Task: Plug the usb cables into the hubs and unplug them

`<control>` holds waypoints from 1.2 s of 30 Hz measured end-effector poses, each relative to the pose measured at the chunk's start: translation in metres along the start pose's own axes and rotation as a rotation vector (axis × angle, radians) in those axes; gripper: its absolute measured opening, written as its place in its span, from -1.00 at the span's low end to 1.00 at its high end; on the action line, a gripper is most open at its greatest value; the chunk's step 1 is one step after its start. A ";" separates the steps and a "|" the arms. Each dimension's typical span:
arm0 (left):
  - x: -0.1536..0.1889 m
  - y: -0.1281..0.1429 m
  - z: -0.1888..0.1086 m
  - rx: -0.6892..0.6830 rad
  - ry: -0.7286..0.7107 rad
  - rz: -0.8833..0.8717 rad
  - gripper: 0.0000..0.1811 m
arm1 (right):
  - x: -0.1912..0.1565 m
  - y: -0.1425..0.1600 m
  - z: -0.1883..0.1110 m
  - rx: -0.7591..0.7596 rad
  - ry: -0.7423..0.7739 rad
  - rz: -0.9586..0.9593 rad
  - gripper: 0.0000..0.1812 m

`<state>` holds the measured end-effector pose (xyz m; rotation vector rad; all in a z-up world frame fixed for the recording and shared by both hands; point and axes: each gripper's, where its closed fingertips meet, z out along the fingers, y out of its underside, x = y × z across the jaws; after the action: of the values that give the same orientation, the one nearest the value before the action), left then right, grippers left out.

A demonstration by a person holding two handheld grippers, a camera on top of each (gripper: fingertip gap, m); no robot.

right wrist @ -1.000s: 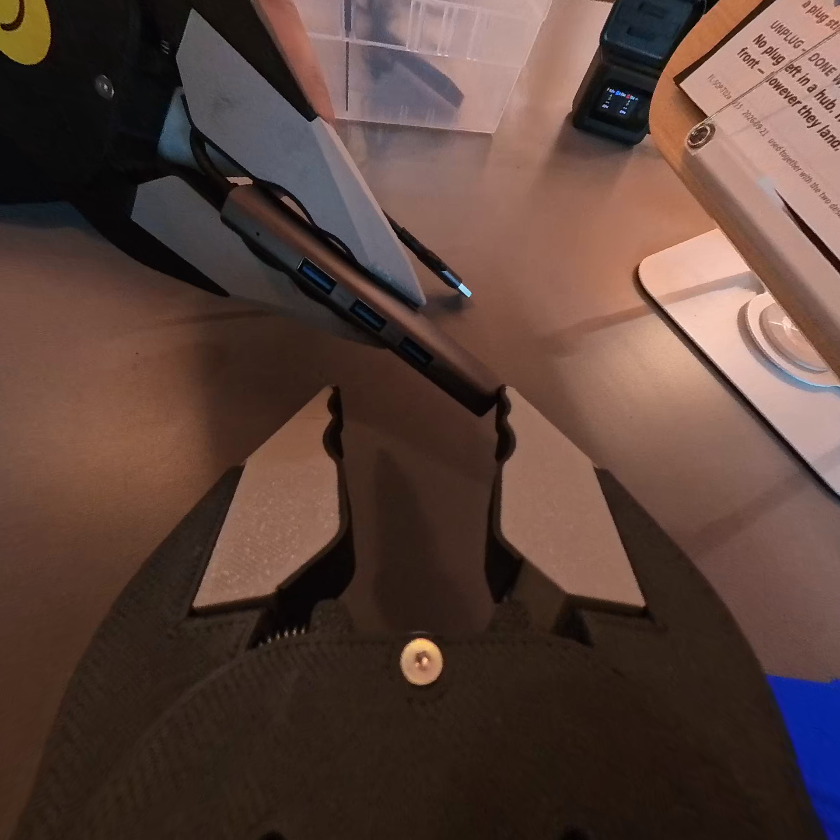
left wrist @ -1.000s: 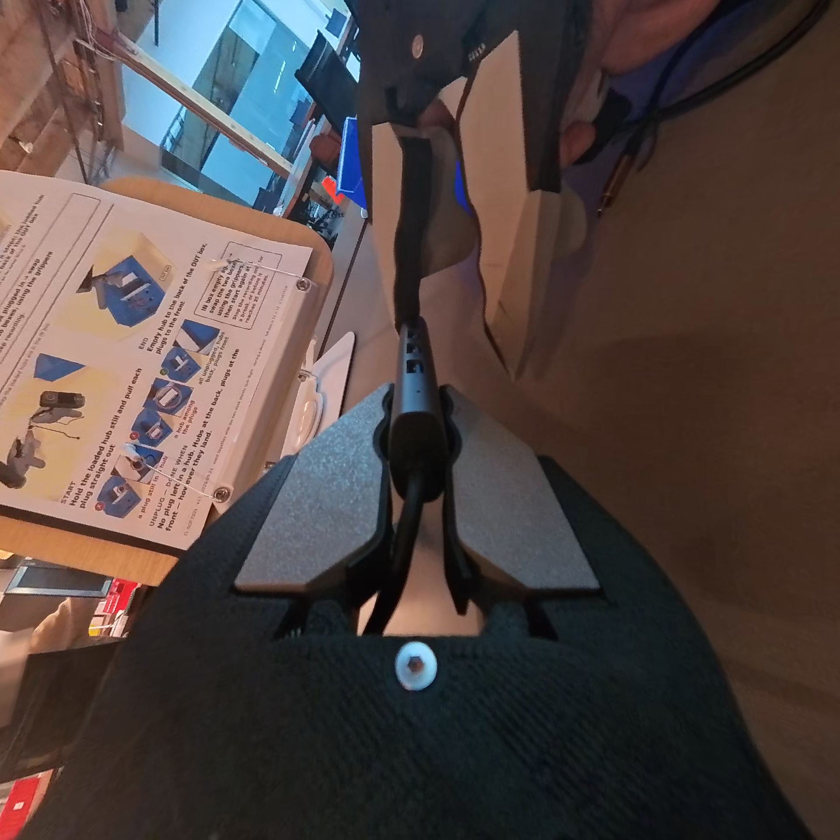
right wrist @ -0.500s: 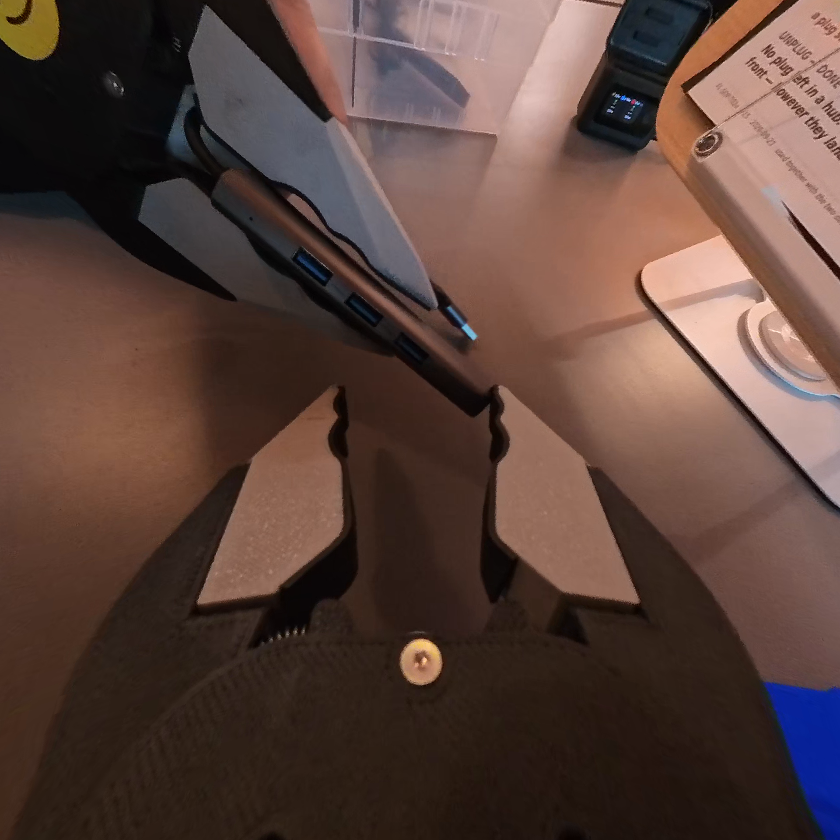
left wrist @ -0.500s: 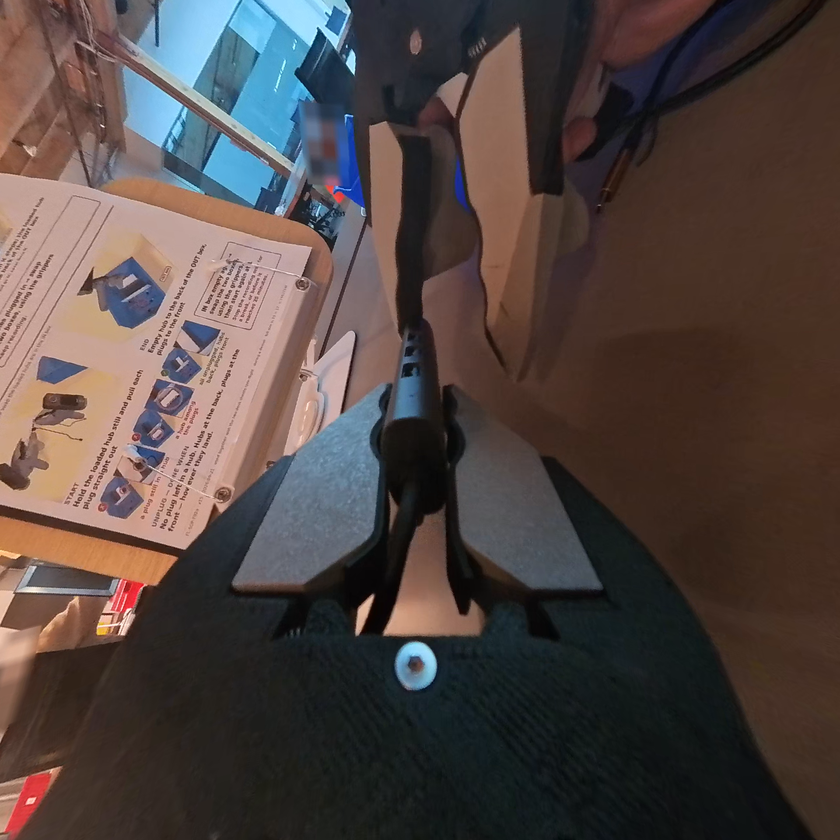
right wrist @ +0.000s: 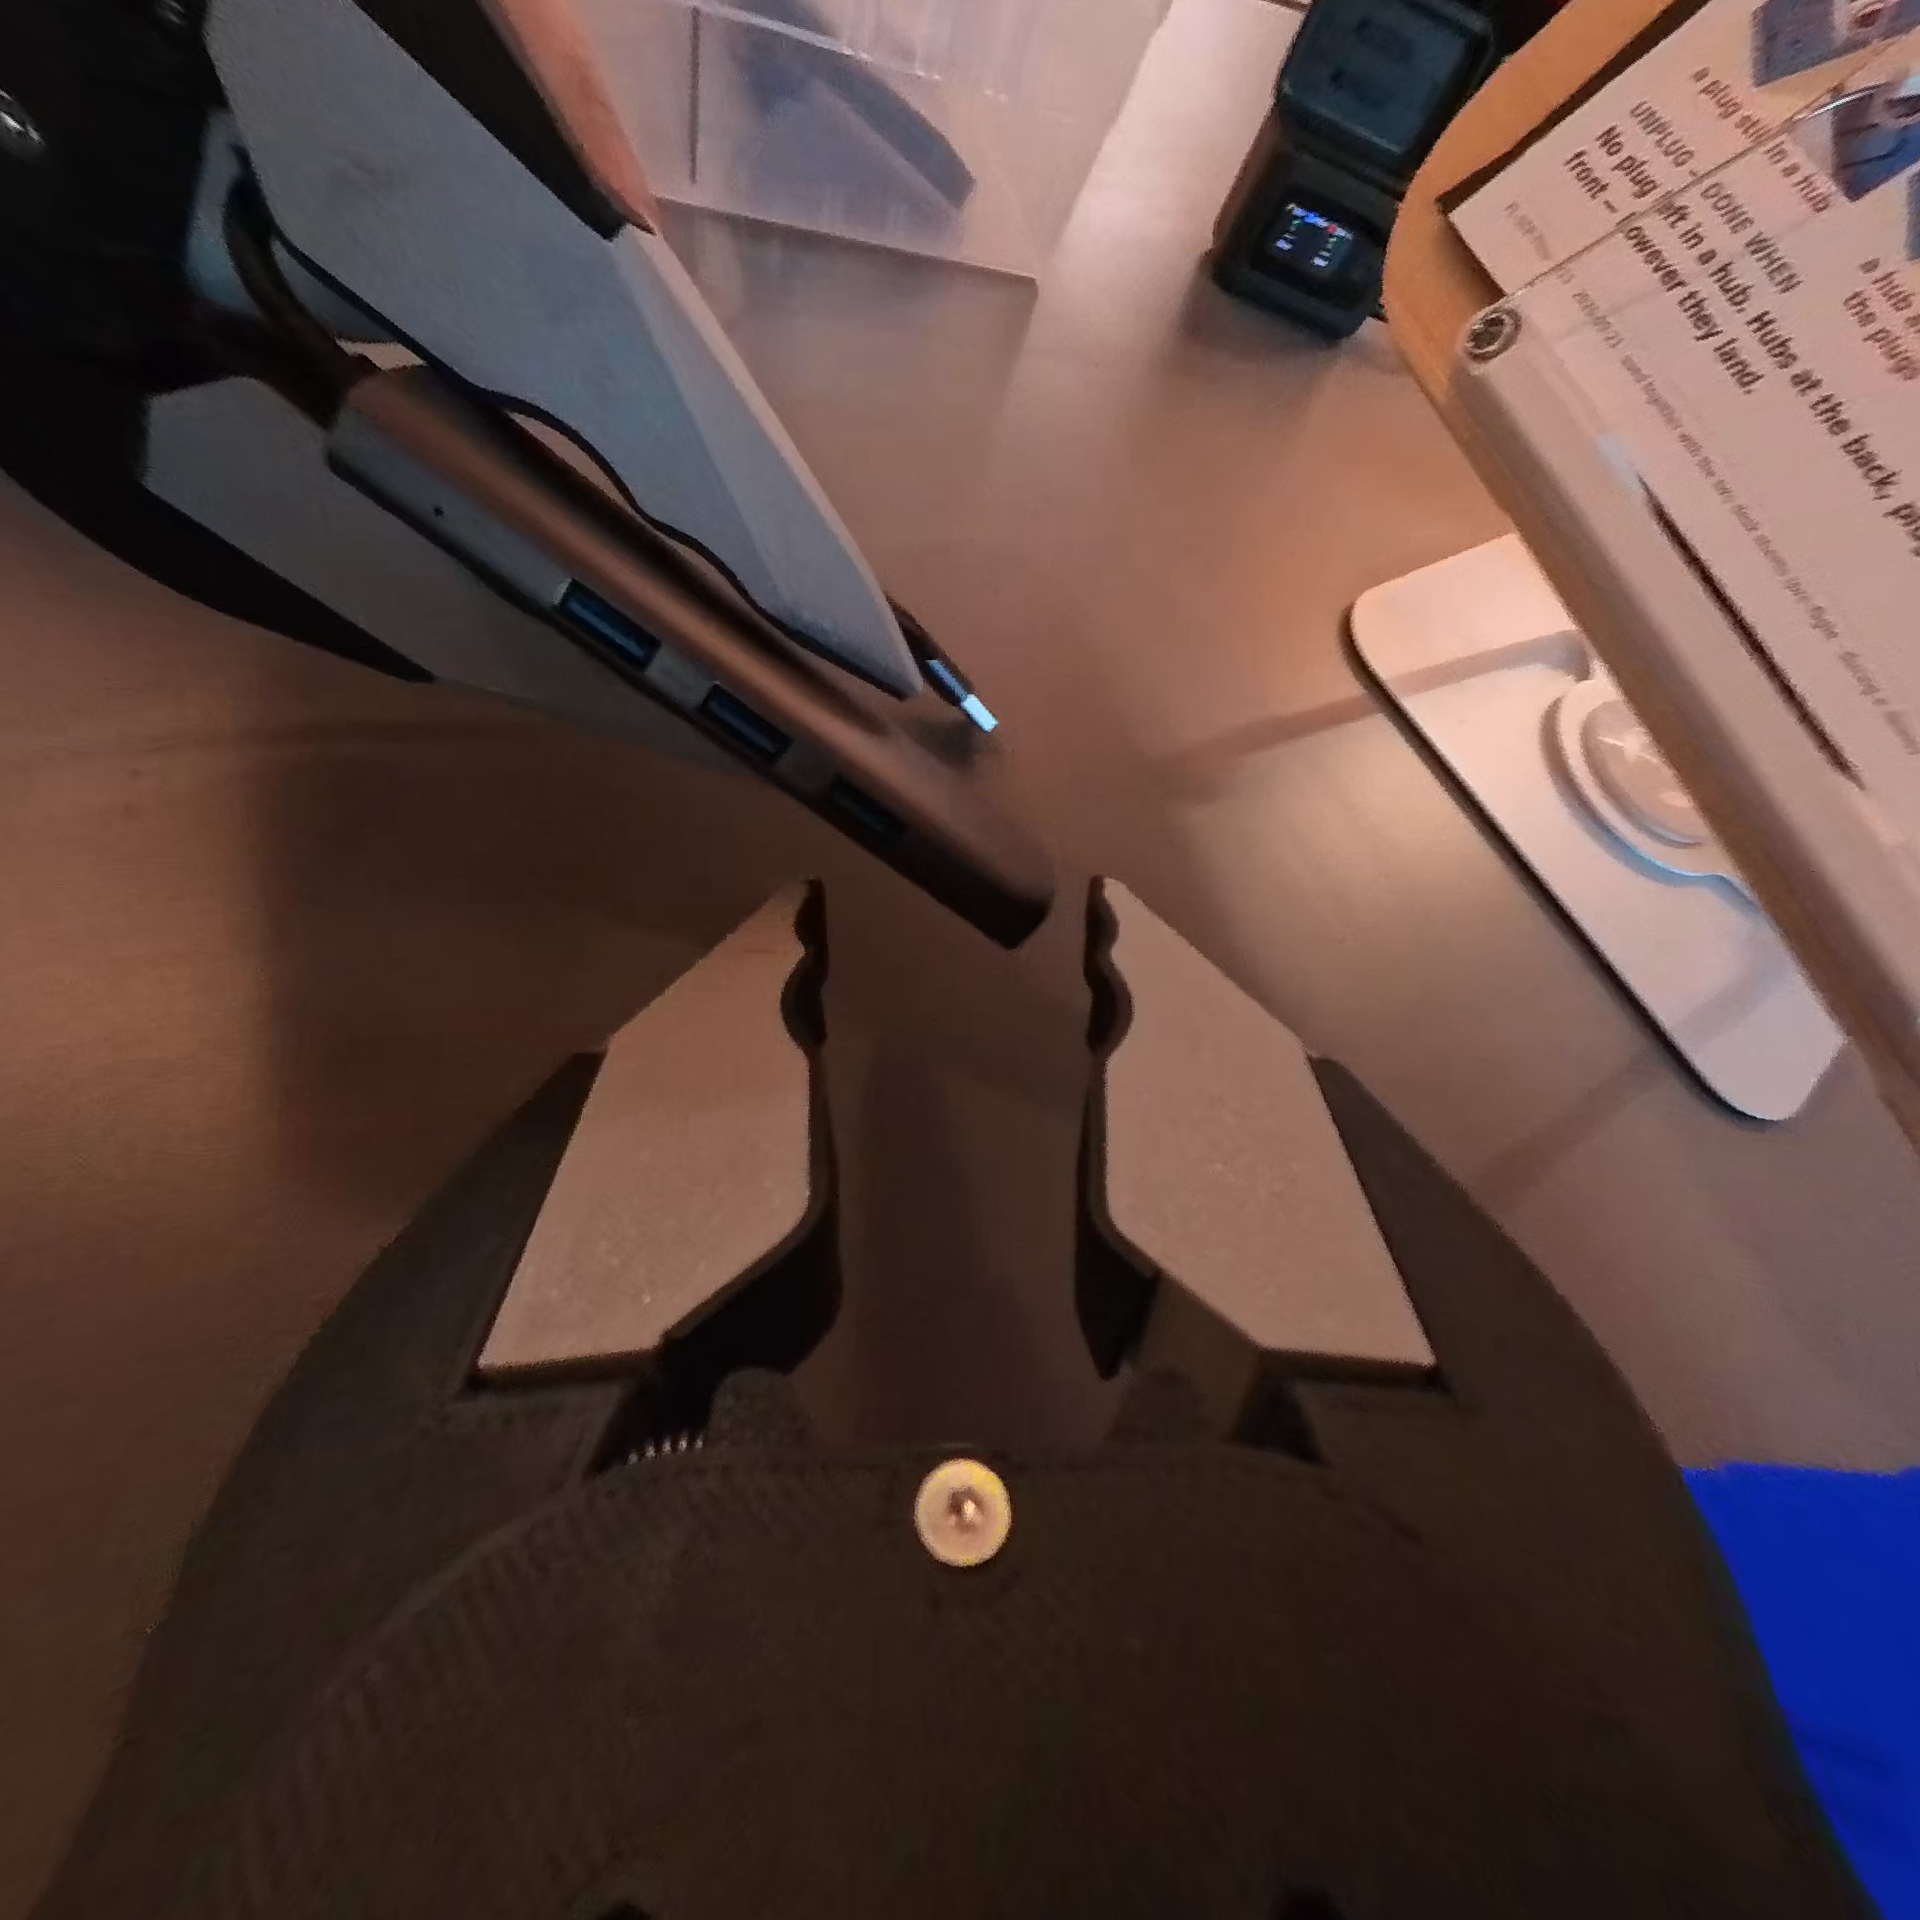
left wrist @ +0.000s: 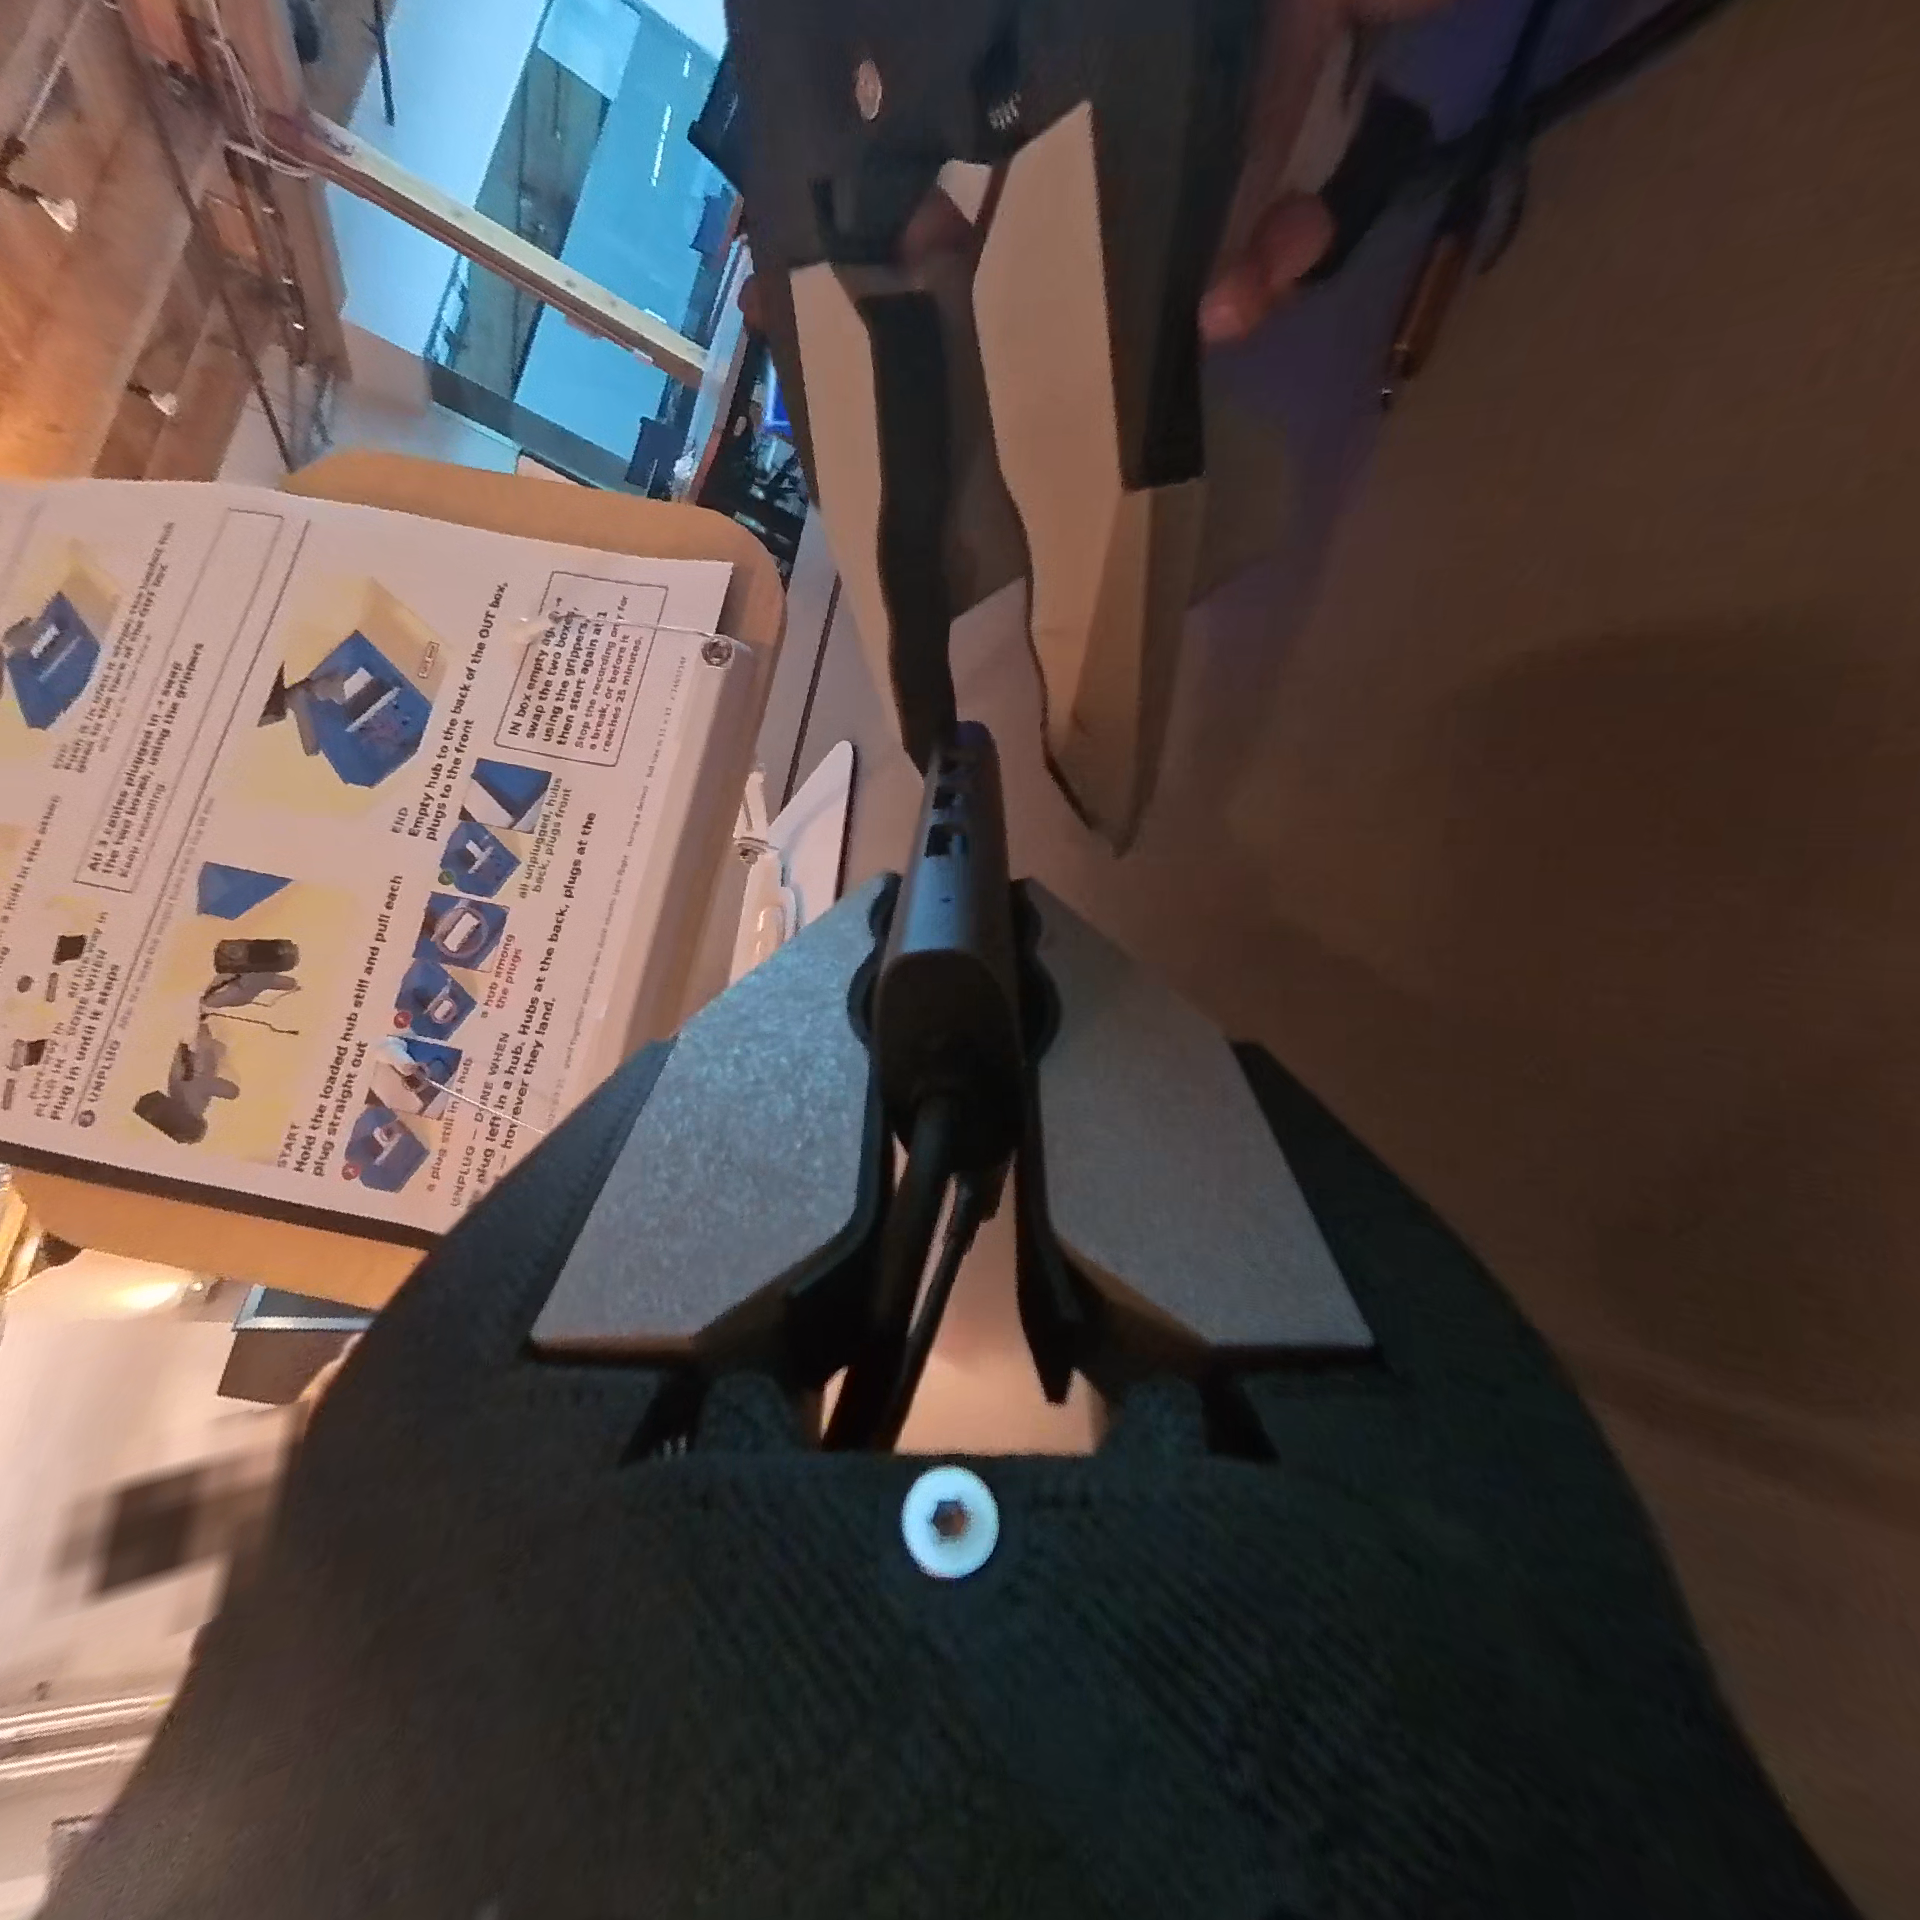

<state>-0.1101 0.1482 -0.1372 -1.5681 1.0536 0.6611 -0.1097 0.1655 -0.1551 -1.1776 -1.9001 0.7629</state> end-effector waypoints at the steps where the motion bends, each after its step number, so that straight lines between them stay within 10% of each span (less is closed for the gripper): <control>1: 0.002 -0.001 -0.001 0.001 0.022 -0.015 -0.81 | 0.004 0.000 -0.001 -0.005 0.033 -0.022 -0.53; 11: 0.012 -0.010 -0.007 0.084 0.149 -0.153 -0.80 | -0.005 -0.003 0.003 -0.079 0.219 -0.421 -0.82; 31: 0.000 0.006 -0.002 -0.088 -0.019 0.080 -0.82 | 0.010 0.001 -0.005 -0.068 0.220 -0.317 -0.76; 36: -0.014 0.010 -0.004 -0.107 -0.087 0.079 -0.81 | 0.044 -0.008 -0.044 -0.011 0.335 -0.035 -0.72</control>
<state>-0.1255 0.1478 -0.1291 -1.5809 1.0334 0.8441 -0.0894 0.2067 -0.1125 -1.1934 -1.6426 0.5003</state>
